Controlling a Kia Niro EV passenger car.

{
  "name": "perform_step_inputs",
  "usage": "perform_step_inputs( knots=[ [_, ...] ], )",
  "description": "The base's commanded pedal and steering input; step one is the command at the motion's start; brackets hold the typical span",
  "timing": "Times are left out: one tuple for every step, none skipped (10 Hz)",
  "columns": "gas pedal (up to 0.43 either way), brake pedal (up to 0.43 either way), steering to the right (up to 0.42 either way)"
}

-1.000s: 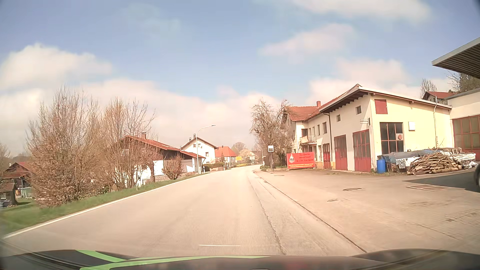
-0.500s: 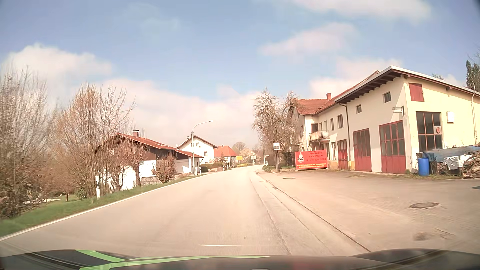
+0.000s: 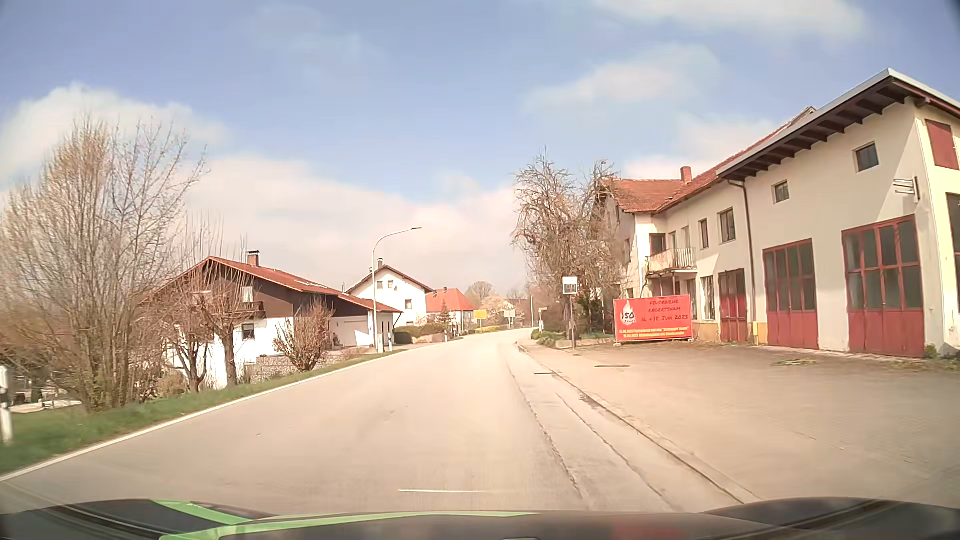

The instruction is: Follow the waypoints while adhering to traffic rules and regulations

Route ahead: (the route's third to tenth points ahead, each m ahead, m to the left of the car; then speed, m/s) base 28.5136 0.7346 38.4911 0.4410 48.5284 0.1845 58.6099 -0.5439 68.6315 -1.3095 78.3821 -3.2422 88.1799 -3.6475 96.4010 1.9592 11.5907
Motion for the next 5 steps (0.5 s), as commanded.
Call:
perform_step_inputs(
  knots=[
    [0.209, 0.0, -0.003],
    [0.209, 0.0, 0.0],
    [0.197, 0.0, 0.001],
    [0.189, 0.0, 0.001],
    [0.189, 0.0, 0.001]
  ],
)
